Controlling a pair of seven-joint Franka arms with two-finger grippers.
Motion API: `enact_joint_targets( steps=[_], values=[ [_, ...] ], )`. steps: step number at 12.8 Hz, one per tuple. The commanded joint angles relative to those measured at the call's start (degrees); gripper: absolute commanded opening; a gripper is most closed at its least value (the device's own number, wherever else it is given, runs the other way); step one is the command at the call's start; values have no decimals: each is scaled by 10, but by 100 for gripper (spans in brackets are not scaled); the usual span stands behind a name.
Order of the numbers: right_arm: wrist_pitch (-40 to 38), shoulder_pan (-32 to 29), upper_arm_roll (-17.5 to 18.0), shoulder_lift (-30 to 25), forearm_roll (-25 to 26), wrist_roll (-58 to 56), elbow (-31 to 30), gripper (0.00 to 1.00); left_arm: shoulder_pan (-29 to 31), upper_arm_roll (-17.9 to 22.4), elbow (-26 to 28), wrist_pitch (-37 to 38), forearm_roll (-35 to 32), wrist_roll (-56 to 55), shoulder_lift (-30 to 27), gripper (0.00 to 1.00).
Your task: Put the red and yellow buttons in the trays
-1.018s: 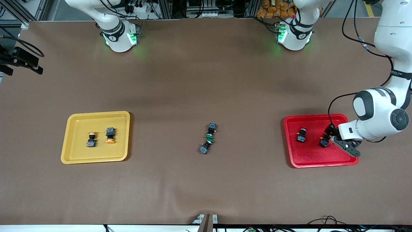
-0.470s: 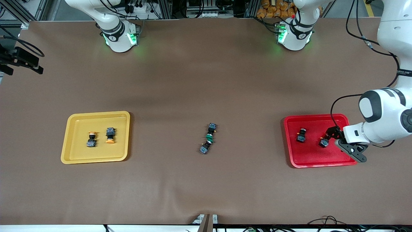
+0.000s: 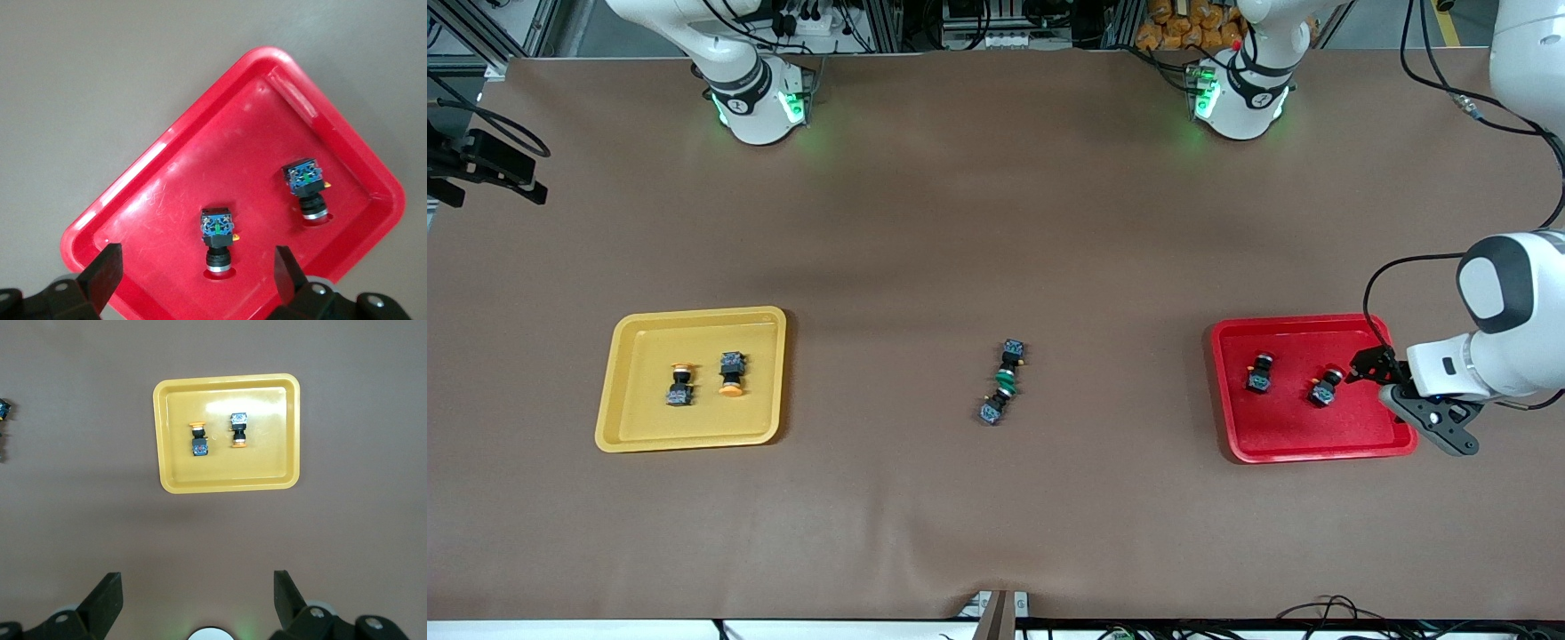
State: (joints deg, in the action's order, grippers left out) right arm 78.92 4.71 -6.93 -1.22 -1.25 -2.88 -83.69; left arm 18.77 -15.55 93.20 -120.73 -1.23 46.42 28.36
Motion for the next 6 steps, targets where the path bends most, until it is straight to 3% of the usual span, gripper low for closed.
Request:
enact_joint_targets(
  steps=[1,6],
  values=[
    [-7,-6,5,1,5,1,4,100,4,-5,0,21,-11,-1,-21,100],
    [-10,-3,6,0,5,3,-2,100,-5,-18,-13,84,-12,-40,-73,100]
  ],
)
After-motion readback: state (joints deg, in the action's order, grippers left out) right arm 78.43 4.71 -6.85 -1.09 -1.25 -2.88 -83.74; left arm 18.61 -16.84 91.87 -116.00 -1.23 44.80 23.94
